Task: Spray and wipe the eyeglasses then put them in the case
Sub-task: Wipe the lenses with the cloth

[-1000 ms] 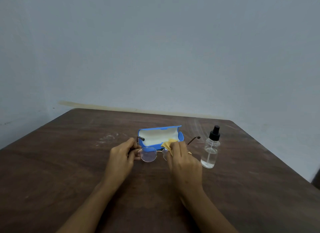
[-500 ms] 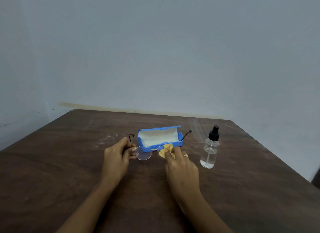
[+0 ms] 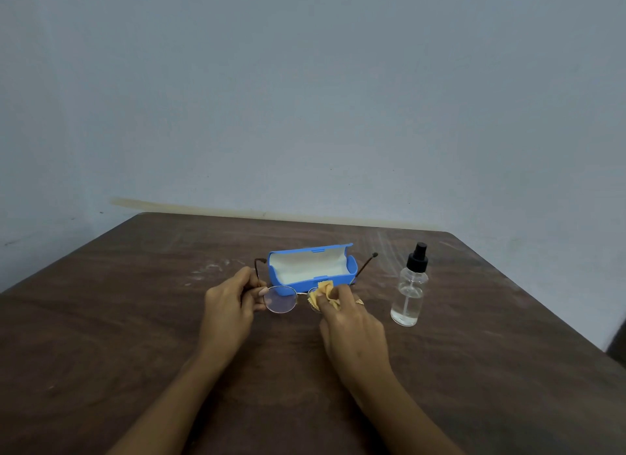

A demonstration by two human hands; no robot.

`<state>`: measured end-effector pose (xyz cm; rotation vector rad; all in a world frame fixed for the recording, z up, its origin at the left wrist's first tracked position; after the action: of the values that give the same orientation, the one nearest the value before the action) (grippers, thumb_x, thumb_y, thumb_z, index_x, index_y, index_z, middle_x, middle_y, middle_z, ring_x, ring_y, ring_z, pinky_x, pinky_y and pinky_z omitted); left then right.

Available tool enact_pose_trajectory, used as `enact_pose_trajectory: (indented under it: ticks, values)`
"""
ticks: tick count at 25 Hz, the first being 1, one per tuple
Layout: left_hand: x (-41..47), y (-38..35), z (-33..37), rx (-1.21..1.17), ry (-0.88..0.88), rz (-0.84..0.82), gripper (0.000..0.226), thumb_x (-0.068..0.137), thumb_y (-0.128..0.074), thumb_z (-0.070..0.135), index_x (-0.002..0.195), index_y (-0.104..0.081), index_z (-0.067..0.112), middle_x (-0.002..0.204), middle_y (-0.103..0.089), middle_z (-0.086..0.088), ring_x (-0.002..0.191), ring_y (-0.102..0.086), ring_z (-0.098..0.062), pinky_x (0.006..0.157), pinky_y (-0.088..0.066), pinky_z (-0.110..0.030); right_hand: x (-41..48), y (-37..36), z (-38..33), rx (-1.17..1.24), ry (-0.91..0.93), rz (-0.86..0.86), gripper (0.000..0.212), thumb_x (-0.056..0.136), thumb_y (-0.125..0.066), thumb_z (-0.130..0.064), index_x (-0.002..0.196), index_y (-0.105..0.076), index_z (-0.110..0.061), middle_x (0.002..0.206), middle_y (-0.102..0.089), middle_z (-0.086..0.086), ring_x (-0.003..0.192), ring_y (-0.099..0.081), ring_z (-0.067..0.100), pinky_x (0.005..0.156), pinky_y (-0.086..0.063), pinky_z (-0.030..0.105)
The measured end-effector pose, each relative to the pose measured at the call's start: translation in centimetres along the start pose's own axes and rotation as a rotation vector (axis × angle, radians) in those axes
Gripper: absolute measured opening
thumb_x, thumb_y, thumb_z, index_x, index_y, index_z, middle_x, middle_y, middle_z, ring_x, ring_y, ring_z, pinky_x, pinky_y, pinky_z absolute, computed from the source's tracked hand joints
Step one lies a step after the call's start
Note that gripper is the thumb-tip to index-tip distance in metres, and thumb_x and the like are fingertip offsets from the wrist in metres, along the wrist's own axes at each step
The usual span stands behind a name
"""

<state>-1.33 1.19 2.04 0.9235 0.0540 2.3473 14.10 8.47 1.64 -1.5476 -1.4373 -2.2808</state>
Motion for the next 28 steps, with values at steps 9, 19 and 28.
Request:
enact_pose_trajectory:
  ticks: [9,19,28]
  values:
    - [0.2,0.1,-0.3,0.004,0.025,0.006,0.030,0.076,-0.042,-0.024,0.062,-0.051,0.002,0.065,-0.061,-0.001,0.059,-0.061,0.010,0.052,-0.047,-0.002,-0.1,-0.4,-0.3,-0.044,0.010,-0.007,0.034,0.042,-0.083,-0.021,0.074,-0.072,-0.022,0.071,-0.064,-0.003,0.058,-0.062,0.013,0.034,-0.038,0.020]
    - [0.0,-0.3,-0.2,0.007,-0.003,-0.029,0.043,0.078,-0.042,-0.022,0.058,-0.044,0.016,0.069,-0.062,-0.001,0.064,-0.064,0.004,0.053,-0.049,-0.005,-0.1,0.0,0.4,0.046,-0.118,0.096,0.039,0.056,-0.084,-0.021,0.091,-0.068,-0.019,0.084,-0.065,-0.003,0.061,-0.064,0.013,0.032,-0.040,0.022]
    - [0.0,-0.3,-0.6,-0.008,0.056,-0.013,0.026,0.079,-0.045,-0.020,0.063,-0.049,0.001,0.068,-0.063,-0.005,0.061,-0.064,0.005,0.052,-0.049,-0.006,-0.4,-0.2,-0.2,0.061,0.002,0.021,0.027,0.056,-0.081,-0.028,0.079,-0.068,-0.025,0.079,-0.064,-0.006,0.054,-0.060,0.007,0.034,-0.037,0.016]
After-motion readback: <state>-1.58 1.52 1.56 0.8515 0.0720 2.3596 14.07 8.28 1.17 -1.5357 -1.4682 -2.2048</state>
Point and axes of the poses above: each hand's wrist, its own x-axis towards the middle knuckle, its own y-axis out of the back of the hand, z = x × y, the point moved 3 cm from there along x, towards the middle knuckle
